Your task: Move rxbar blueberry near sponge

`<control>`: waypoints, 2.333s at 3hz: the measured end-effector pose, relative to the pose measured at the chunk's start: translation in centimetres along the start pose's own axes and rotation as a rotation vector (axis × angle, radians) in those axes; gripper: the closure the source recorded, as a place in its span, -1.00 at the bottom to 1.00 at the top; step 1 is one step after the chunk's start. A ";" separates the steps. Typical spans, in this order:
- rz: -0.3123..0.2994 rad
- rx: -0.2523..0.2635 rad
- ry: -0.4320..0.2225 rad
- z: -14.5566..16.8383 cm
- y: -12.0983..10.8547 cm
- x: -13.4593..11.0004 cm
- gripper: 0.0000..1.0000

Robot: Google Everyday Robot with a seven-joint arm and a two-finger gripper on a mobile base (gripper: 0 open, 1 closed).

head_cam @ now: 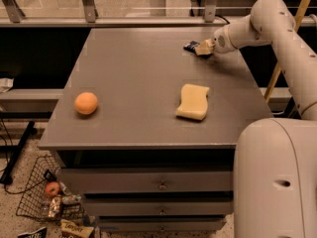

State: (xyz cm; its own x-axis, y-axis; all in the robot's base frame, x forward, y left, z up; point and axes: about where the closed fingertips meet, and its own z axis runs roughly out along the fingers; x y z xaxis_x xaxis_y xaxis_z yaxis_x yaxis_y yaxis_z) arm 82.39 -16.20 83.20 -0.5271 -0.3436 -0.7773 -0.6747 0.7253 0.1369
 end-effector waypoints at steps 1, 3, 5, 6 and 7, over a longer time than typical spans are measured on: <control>0.000 0.000 0.000 0.0 0.0 0.0 1.00; -0.103 0.021 -0.038 -3.1 1.7 -1.8 1.00; -0.363 0.072 -0.131 -11.2 8.6 -4.4 1.00; -0.416 0.053 -0.092 -11.9 9.9 -3.9 1.00; -0.447 -0.034 0.030 -11.8 11.5 -1.1 1.00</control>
Offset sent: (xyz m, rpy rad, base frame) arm -0.1324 0.0166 0.1572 -0.1874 -0.4644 0.1854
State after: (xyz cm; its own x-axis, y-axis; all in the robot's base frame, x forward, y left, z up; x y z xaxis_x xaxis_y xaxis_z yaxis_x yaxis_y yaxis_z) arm 69.07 -14.49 92.83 -0.1941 -0.6367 -0.7463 -0.8558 0.4817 -0.1885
